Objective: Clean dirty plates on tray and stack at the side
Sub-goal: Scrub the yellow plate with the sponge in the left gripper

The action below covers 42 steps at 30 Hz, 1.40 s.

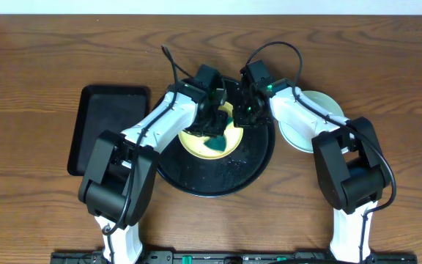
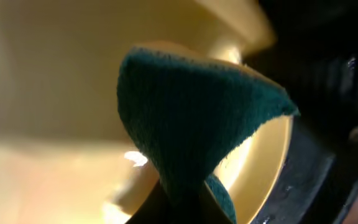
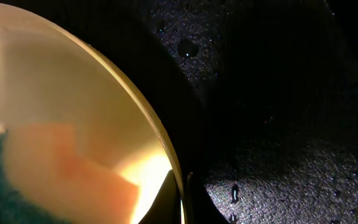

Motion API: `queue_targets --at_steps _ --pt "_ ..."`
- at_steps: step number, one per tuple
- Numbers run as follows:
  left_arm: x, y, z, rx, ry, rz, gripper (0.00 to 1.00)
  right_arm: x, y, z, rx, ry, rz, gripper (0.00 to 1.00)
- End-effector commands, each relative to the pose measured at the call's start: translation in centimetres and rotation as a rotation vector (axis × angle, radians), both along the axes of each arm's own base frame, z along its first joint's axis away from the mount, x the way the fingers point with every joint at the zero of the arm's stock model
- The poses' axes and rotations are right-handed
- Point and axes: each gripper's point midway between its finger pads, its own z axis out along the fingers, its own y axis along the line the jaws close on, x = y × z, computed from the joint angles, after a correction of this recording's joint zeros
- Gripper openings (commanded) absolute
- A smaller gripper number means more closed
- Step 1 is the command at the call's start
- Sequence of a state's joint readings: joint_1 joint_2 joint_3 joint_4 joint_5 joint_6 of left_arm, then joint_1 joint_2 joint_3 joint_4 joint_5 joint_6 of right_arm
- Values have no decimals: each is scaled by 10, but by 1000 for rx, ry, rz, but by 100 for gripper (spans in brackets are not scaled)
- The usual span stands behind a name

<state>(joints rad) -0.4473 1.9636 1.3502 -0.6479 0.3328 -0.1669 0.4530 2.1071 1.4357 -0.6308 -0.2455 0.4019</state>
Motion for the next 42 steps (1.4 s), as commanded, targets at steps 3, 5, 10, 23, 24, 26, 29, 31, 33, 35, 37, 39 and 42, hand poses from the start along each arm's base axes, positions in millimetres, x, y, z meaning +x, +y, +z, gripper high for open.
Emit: queue_targets --at_steps 3,5,10,23,24,26,29,31,33,35,37,39,42 --pt "29 22 -7 131 -126 74 7 -18 -13 -31 -74 70 -11 1" --pt "41 36 -6 211 -185 112 7 -18 -13 -31 -74 70 -11 1" --pt "59 73 -1 404 -287 226 8 -18 -13 -31 -74 70 -11 1" --pt "-8 78 -20 418 4 106 7 -18 -13 -31 -74 70 -11 1" --pt "-16 71 -20 382 38 59 8 -18 -13 -31 -74 70 -11 1" --pt "-28 55 -20 286 89 -35 7 -18 -13 -31 -74 70 -11 1" --pt "-38 27 -16 123 120 -150 8 -18 -13 -31 -74 70 -11 1" --pt "-36 16 -13 65 108 -174 7 -18 -13 -31 -74 70 -11 1" --pt "-29 12 -13 50 76 -174 7 -18 -13 -31 -74 70 -11 1" --pt "-19 8 -12 36 35 -173 8 -18 -13 -31 -74 70 -11 1" --pt "-8 5 -10 28 -14 -170 8 -18 -13 -31 -74 70 -11 1" --pt "5 8 -11 59 -67 -146 7 -18 -13 -31 -74 70 -11 1" --pt "26 22 -11 152 -150 -85 7 -18 -13 -31 -74 70 -11 1"
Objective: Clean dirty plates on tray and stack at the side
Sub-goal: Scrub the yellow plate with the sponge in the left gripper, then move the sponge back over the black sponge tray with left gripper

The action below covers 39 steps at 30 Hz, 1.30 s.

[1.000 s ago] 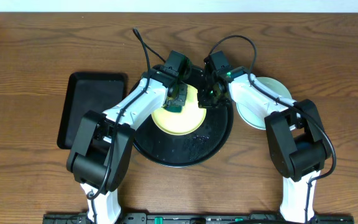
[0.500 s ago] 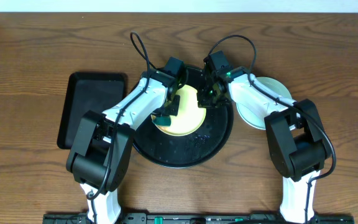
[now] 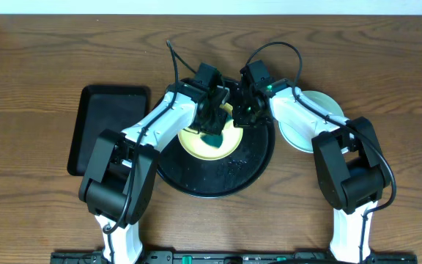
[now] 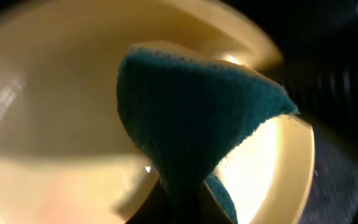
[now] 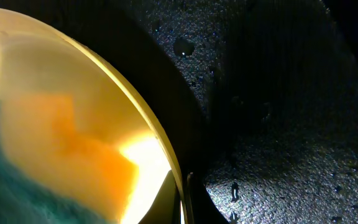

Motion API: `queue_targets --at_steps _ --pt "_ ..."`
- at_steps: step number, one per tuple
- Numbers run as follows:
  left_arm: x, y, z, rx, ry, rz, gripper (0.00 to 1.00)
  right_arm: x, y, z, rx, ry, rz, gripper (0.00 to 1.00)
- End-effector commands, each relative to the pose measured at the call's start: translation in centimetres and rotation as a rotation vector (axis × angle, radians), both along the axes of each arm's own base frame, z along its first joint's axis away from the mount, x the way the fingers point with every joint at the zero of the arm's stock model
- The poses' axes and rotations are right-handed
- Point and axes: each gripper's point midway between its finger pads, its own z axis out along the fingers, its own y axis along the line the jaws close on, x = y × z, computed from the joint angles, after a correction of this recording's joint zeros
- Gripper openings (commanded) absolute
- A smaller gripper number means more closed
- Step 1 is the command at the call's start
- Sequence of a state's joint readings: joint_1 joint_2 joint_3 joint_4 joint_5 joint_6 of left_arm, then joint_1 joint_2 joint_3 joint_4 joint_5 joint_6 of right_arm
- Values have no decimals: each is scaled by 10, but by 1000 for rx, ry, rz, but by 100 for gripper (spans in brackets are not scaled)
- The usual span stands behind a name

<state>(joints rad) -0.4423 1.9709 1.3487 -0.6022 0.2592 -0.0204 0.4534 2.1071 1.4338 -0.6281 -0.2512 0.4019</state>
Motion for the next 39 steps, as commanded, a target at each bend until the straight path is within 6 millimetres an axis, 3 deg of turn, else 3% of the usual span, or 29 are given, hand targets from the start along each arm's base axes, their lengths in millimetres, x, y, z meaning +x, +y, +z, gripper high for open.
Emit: queue_targets --at_steps 1,5,8,12,17,22,26,29,34,39 --pt "17 19 -7 117 -76 54 7 -17 -14 -30 -79 68 -12 1" --pt "38 53 -7 292 -180 184 7 -17 -14 -30 -79 68 -12 1" --pt "42 69 -9 370 -204 258 8 -17 -14 -30 -79 68 -12 1" --pt "30 77 -19 404 -144 307 7 -17 -14 -30 -80 69 -12 1" --pt "-1 82 -26 428 -12 297 7 -17 -14 -30 -79 68 -12 1" --pt "-35 65 -31 340 150 146 7 -17 -14 -30 -79 67 -12 1" --pt "-61 25 -26 113 268 -53 7 -17 -14 -30 -79 67 -12 1" --pt "-68 4 -18 -15 302 -117 8 -17 -14 -30 -79 68 -12 1" --pt "-51 -2 -6 -34 252 -118 7 -17 -14 -30 -79 68 -12 1" --pt "-9 30 8 80 149 21 7 -17 -14 -30 -79 68 -12 1"
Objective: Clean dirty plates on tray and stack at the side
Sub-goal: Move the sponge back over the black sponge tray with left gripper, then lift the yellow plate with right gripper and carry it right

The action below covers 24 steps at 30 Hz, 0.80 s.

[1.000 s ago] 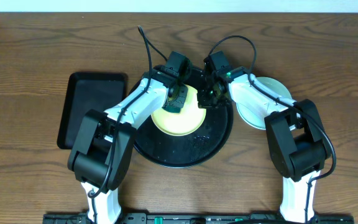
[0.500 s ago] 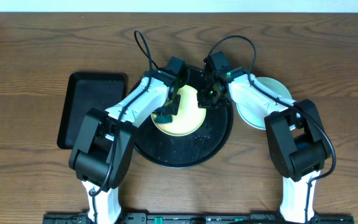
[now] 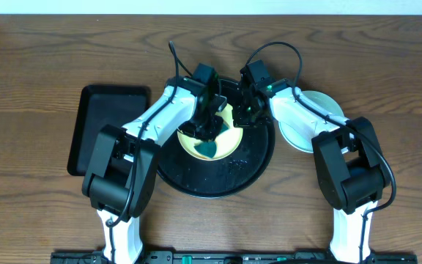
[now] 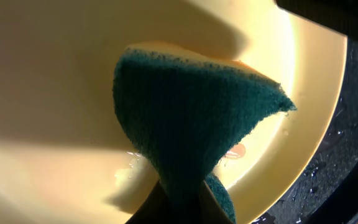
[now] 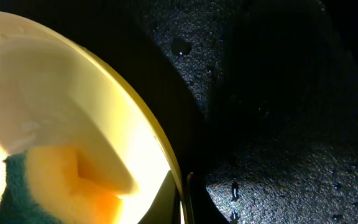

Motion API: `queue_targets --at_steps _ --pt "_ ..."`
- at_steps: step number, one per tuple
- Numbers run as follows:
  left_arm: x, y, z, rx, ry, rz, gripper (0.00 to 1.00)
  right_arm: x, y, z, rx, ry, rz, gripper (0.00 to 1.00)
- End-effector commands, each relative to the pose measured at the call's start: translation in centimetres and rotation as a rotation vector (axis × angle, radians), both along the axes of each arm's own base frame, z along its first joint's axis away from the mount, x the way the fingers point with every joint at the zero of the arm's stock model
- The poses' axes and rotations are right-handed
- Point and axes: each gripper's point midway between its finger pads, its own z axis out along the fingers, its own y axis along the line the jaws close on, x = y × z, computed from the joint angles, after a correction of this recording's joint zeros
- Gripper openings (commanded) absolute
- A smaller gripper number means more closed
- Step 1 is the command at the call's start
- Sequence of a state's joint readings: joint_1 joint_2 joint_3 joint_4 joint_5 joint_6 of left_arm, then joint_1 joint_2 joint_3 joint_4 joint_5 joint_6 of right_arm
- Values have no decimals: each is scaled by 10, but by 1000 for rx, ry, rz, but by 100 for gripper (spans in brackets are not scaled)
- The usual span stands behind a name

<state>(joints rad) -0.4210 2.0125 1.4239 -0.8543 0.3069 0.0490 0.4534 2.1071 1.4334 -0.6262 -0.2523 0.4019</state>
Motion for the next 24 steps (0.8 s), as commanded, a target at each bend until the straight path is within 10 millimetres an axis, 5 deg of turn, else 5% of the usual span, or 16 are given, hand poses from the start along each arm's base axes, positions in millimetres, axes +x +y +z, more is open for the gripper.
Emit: queue_targets --at_steps 1,12,17,24 --pt "35 23 16 62 -70 112 7 -17 -14 -30 -81 69 -13 1" --pt "85 112 104 59 -212 456 7 -14 -10 -21 -65 36 28 1" --pt "86 134 114 56 -223 527 7 -4 -9 15 -105 -86 57 1" --pt "84 140 112 64 -213 537 8 4 -22 96 -310 -373 45 1"
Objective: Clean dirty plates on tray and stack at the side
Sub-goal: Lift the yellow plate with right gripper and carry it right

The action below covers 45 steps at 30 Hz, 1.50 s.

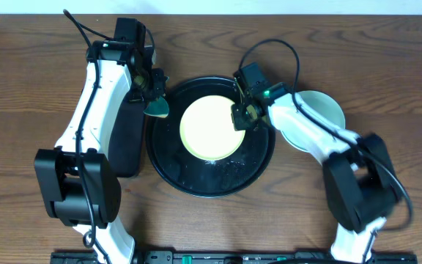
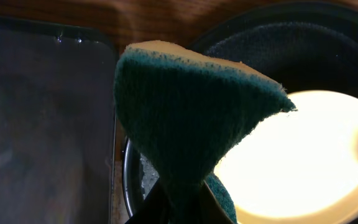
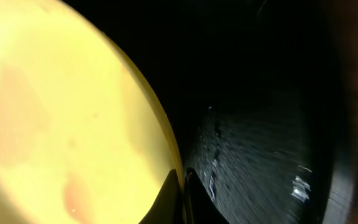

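A yellow plate (image 1: 210, 128) lies in the round black tray (image 1: 168, 165). My right gripper (image 1: 242, 120) is shut on the plate's right rim, its thin edge (image 3: 174, 163) pinched between the fingers. A green and yellow sponge (image 1: 157, 108) hangs over the tray's left edge, with my left gripper (image 1: 151, 92) shut on it. In the left wrist view the sponge (image 2: 191, 118) fills the middle, with the plate (image 2: 291, 162) bright behind it.
A rectangular black tray (image 1: 127, 139) lies at the left, partly under my left arm. A pale green plate (image 1: 315, 117) sits on the wood to the right of the round tray, partly under my right arm.
My left gripper has lifted the sponge off the yellow plate and moved it left, past the tray's left rim. The plate now shows bare. My right gripper still pinches the rim.
At each earlier moment my left gripper held the sponge against the yellow plate's face at a slightly different spot, while my right gripper held the rim. Now the sponge is clear of the plate at the left.
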Motion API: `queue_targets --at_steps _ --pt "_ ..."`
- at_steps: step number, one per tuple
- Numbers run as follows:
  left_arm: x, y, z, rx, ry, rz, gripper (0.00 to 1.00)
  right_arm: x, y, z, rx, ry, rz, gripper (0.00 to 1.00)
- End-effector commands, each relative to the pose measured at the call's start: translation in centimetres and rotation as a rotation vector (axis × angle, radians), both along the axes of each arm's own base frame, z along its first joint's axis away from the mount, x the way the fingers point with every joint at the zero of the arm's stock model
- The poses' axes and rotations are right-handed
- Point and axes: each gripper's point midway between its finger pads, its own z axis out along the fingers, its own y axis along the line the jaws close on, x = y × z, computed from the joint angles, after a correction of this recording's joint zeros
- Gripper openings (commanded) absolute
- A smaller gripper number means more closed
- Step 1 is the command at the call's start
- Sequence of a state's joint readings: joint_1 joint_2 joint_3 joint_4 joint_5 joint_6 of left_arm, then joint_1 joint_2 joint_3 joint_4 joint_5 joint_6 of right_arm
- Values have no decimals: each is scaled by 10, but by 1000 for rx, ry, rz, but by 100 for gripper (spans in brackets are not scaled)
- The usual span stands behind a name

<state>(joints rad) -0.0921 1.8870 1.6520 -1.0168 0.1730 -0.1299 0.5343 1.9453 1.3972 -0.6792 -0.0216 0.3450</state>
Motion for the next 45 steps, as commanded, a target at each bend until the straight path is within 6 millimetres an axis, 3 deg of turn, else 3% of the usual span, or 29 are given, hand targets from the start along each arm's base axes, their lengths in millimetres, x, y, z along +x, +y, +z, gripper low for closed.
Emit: queue_targets --at_steps 1,9,19,27,33,37,45 --pt "6 3 11 5 -33 16 8 12 -16 60 -169 -243 -21 1" --pt "6 3 11 5 -32 16 8 -2 -11 134 -405 -551 3 1" --pt "6 3 11 5 -32 16 8 -27 -1 186 -735 -808 44 1" --pt "6 3 11 5 -32 16 8 -43 -2 225 -874 -977 -67 1" --pt "5 3 9 5 -28 16 8 -43 0 228 -876 -987 -70 1" --pt "5 3 9 5 -28 16 8 -42 6 219 -832 -959 -31 1" --pt "5 3 9 5 -28 16 8 -42 41 147 -498 -654 228 1"
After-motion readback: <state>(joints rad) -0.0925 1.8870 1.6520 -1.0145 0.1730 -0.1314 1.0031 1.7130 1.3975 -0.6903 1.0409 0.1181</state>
